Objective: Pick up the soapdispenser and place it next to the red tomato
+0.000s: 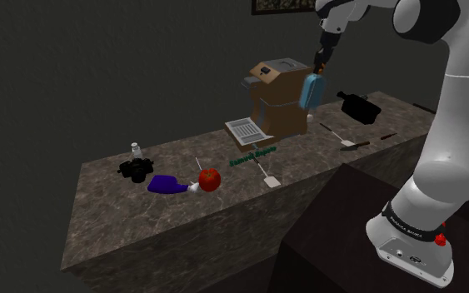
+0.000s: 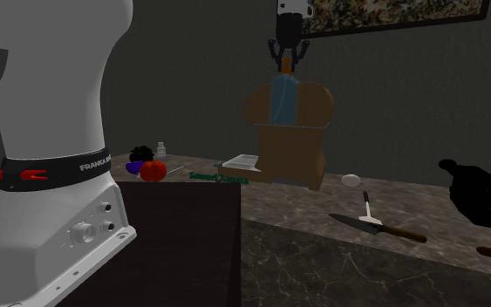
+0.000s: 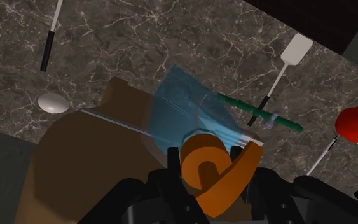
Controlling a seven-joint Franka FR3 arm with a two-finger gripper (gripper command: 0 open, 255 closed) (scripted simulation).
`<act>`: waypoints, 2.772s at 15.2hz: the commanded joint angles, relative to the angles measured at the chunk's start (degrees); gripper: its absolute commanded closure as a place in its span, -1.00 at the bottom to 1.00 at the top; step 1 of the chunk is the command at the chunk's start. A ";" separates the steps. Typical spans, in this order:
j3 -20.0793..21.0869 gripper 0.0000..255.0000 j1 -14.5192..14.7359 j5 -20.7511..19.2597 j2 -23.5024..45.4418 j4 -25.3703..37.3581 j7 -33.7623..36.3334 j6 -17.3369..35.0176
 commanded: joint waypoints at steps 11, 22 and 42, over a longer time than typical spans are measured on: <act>2.50 1.00 8.69 -5.24 -7.95 -6.99 11.63 1.53; 8.21 1.00 17.99 -9.19 -12.33 -12.02 27.32 4.23; 16.97 1.00 29.59 -10.52 -5.28 -4.86 48.41 5.22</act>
